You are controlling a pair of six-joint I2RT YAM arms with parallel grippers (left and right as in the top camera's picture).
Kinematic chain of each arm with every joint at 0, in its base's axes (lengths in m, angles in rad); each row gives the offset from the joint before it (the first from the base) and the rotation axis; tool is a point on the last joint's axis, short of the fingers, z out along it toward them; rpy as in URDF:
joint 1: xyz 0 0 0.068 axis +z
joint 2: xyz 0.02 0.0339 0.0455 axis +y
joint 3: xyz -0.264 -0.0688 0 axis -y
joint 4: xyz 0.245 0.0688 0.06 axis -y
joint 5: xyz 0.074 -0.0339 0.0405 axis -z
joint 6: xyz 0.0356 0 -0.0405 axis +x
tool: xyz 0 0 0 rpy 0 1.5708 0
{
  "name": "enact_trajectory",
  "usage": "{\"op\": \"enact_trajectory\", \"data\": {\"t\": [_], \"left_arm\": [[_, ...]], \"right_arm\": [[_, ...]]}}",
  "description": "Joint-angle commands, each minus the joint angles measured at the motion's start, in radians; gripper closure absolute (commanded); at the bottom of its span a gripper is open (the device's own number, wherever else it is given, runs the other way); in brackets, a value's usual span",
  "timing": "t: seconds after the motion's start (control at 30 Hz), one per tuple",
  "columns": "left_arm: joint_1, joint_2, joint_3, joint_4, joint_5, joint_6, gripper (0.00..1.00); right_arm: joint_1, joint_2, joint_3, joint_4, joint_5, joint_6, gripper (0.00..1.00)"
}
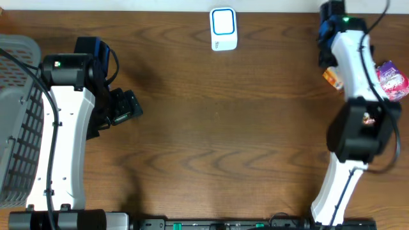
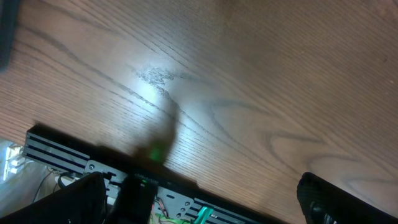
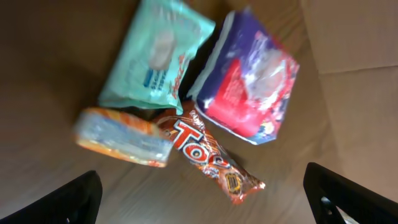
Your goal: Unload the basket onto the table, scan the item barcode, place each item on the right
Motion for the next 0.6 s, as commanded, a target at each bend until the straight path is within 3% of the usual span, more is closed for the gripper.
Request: {"op": "enact_trajectory", "data": {"t": [0.0,0.2,0.57], "left_arm": [[0.002,0.004,-0.002,-0.002,-0.016,-0.005,0.02],[0.002,0.004,-0.002,-0.002,-0.016,-0.005,0.02],[0.002,0.004,-0.002,-0.002,-0.016,-0.005,0.02]], "right_arm": [[0.008,-0.169,0.01,-0.001,-0.121,0.021,0.01],[0.011,-0.377,0.01,-0.027,-0.14,0.02,0.01],[0.044,-0.726,0.008,-0.089,-0.413,0.041,0.01]]}}
